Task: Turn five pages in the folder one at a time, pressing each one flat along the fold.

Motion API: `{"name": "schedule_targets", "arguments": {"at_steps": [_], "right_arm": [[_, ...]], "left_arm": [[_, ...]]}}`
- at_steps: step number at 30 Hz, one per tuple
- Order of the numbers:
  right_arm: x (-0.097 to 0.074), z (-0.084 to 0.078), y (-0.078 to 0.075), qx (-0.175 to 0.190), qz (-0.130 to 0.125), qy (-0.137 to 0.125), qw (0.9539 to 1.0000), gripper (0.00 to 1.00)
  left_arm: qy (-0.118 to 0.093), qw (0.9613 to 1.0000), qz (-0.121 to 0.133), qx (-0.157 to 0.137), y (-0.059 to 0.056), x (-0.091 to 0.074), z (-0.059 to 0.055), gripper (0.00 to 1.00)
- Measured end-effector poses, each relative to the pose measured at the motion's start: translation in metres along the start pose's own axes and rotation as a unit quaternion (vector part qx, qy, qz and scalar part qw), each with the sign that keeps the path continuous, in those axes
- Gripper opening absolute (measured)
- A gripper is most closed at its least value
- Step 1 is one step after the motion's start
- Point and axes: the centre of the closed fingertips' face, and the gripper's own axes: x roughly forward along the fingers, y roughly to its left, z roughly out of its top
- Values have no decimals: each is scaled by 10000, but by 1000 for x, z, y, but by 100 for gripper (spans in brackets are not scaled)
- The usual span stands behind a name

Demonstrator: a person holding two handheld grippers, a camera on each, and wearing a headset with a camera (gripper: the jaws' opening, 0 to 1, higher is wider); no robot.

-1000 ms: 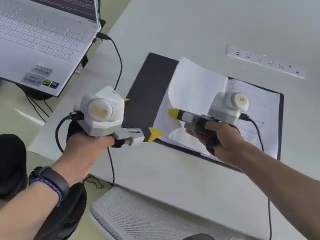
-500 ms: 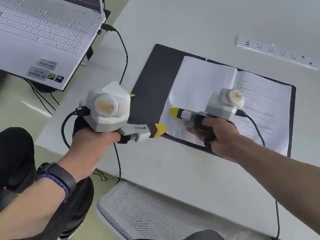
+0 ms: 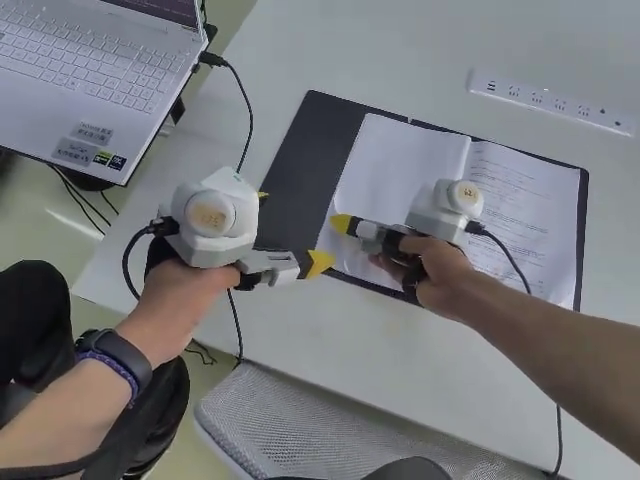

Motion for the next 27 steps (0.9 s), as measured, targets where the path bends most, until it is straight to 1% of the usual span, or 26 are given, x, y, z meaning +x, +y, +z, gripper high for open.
{"name": "schedule_targets", "arguments": {"at_steps": [4,7,12,16,18,19,21,25,27], "right_arm": [[0,0,1,-13,41,-13,10000,14],[-1,-1,5,-24,89,-10,10000,17],[-3,-2,15,-14,286,15,9996,26],[-5,-1,20,-9,408,8,9992,34],[-9,3,24,-73,495,-63,9987,36],[-12,7,25,-61,565,-139,9983,36],[-17,14,26,-69,617,-233,9978,35],[-29,29,23,-194,582,-414,9973,33],[-38,39,18,-207,529,-539,9969,32]], "left_arm": [[8,10000,3,9,-2,-1,0,77],[5,10000,6,11,-3,0,1,76],[-24,10000,-3,28,-6,4,7,75],[-6,10000,-4,70,-6,13,11,72],[12,9999,-11,101,-6,18,13,70],[16,9999,-16,113,-7,22,14,69],[48,9998,-47,160,-9,28,15,67],[140,9991,-141,365,-14,39,17,60],[205,9986,-158,465,-16,46,16,55]]}}
